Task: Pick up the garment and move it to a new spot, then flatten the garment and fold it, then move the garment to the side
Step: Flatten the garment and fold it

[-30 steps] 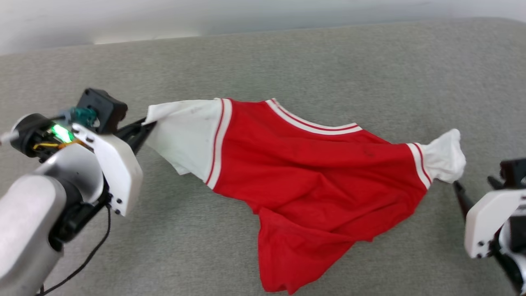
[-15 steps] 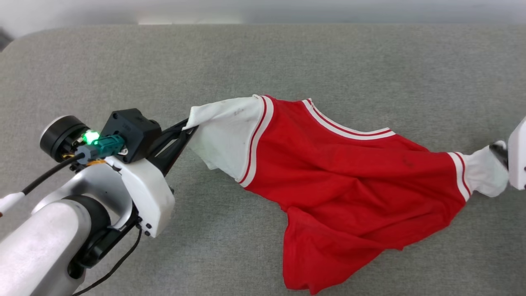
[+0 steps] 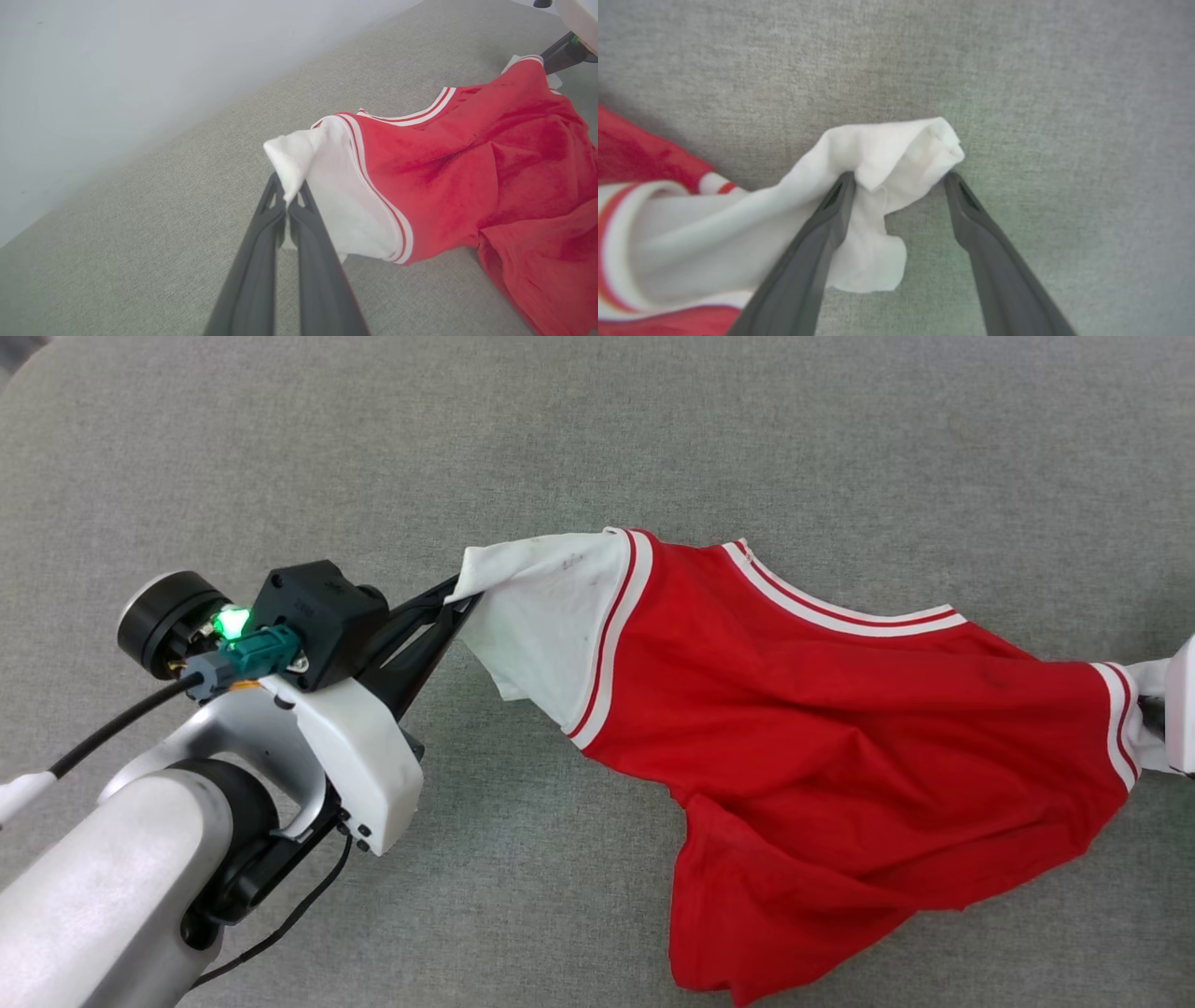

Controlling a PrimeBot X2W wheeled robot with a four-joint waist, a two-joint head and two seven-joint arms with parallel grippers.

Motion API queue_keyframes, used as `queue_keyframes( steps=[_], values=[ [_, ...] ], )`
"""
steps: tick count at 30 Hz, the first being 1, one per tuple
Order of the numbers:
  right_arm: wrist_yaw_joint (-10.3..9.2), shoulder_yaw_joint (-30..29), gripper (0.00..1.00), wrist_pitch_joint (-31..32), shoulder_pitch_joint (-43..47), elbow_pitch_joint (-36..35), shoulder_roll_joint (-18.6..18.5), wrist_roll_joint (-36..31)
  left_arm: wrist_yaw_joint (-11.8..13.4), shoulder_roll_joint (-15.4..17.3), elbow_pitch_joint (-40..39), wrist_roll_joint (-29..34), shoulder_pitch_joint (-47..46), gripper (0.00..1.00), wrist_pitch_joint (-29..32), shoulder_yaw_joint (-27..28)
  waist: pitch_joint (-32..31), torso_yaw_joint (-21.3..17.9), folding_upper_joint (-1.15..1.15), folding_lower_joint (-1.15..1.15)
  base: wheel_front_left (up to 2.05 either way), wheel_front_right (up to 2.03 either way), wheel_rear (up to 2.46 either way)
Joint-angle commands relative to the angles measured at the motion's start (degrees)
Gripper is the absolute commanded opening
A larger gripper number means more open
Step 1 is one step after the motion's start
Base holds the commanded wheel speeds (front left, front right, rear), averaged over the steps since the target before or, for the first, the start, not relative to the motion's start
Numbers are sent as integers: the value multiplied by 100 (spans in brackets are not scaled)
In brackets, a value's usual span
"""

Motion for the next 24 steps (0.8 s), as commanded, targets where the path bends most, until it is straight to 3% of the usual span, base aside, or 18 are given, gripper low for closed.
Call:
queue_keyframes(
  steps=[1,5,6,7,8,10,17,18,24],
  values=[
    [1,214,100,-66,199,251,166,128,1,-52,36,32,-88,0,-42,6,59,47,0,0,0,0,0],
    [14,587,100,-100,474,391,127,340,-11,-72,118,33,-103,0,-59,-20,81,74,0,0,0,0,0],
    [17,674,53,-86,553,423,84,389,-12,-76,138,46,-107,0,-64,-28,75,76,0,0,0,0,0],
    [23,727,22,-88,606,455,37,433,-11,-82,161,51,-104,0,-71,-36,62,76,0,0,0,0,0],
    [23,767,0,-109,644,479,-4,477,-8,-91,188,52,-96,0,-67,-48,37,73,0,0,0,0,0],
    [6,801,0,-534,485,366,-248,545,41,-65,297,39,-4,0,-121,-21,-142,15,0,0,0,0,0],
    [-2,917,0,-1368,-124,35,-559,795,193,33,470,33,141,0,-331,131,-571,-149,0,0,0,0,0],
    [-2,1144,0,-1768,-283,-175,-750,983,282,104,494,16,209,0,-461,252,-835,-242,0,0,0,0,0],
    [-2,1298,0,-2291,-555,-593,-1049,1297,533,351,395,-8,418,0,-720,579,-1364,-423,0,0,0,0,0]
  ],
)
